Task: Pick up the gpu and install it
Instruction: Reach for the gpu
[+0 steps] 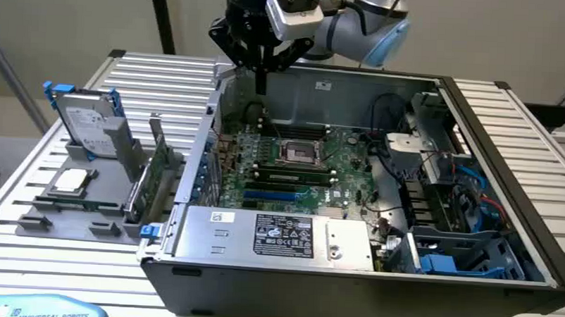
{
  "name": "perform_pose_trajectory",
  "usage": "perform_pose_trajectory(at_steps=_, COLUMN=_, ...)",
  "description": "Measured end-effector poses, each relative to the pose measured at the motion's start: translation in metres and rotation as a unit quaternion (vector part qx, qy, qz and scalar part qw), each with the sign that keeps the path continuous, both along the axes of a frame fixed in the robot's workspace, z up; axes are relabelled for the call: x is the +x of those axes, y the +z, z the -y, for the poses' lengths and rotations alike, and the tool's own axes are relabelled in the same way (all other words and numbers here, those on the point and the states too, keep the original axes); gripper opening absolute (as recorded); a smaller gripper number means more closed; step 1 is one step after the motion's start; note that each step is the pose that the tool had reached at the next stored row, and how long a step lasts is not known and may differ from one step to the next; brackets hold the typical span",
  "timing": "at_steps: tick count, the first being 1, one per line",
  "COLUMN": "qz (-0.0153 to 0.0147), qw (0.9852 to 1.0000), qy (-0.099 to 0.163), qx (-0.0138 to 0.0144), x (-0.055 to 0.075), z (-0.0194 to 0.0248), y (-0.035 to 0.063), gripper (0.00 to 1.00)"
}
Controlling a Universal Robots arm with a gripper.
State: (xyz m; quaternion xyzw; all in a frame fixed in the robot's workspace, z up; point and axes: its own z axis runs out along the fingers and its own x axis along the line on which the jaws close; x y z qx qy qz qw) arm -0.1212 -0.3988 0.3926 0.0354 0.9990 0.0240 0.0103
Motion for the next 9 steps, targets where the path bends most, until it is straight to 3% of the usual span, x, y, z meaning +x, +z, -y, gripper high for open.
perform_pose_trajectory(at_steps=9, qz=0.0, qw=1.0, qy=0.0, qx=0.0, x=0.0, z=0.0, y=0.0, gripper=0.11)
